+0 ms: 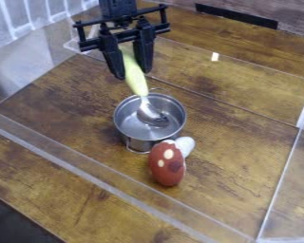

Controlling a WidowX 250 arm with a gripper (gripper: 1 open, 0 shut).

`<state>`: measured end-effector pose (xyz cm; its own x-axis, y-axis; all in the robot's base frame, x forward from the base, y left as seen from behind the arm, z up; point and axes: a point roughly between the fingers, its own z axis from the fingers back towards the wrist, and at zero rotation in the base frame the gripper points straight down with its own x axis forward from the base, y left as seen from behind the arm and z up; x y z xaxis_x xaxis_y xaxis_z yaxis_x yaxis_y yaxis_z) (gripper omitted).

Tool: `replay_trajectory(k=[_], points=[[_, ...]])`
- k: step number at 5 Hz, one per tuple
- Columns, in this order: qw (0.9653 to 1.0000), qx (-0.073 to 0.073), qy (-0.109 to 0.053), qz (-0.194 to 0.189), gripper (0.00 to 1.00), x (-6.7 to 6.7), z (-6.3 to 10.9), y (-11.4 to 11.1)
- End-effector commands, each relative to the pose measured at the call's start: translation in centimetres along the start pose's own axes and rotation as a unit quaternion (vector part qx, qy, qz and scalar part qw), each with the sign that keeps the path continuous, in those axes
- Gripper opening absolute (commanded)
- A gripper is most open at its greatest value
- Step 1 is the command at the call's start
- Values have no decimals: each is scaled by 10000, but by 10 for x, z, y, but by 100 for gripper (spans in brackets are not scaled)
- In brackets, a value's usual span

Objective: Move the green spoon to the right

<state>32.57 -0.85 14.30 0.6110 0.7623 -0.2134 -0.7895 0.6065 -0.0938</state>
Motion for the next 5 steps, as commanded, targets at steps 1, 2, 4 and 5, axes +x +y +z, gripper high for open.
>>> replay_trajectory(k=[1, 2, 4, 5], points=[[9988, -283, -244, -307, 0, -25, 12, -4], [9979, -328, -324, -451, 0, -37, 12, -7], [9950, -286, -650, -709, 0, -50, 9, -9], [9935, -219, -779, -795, 0, -53, 2, -9]])
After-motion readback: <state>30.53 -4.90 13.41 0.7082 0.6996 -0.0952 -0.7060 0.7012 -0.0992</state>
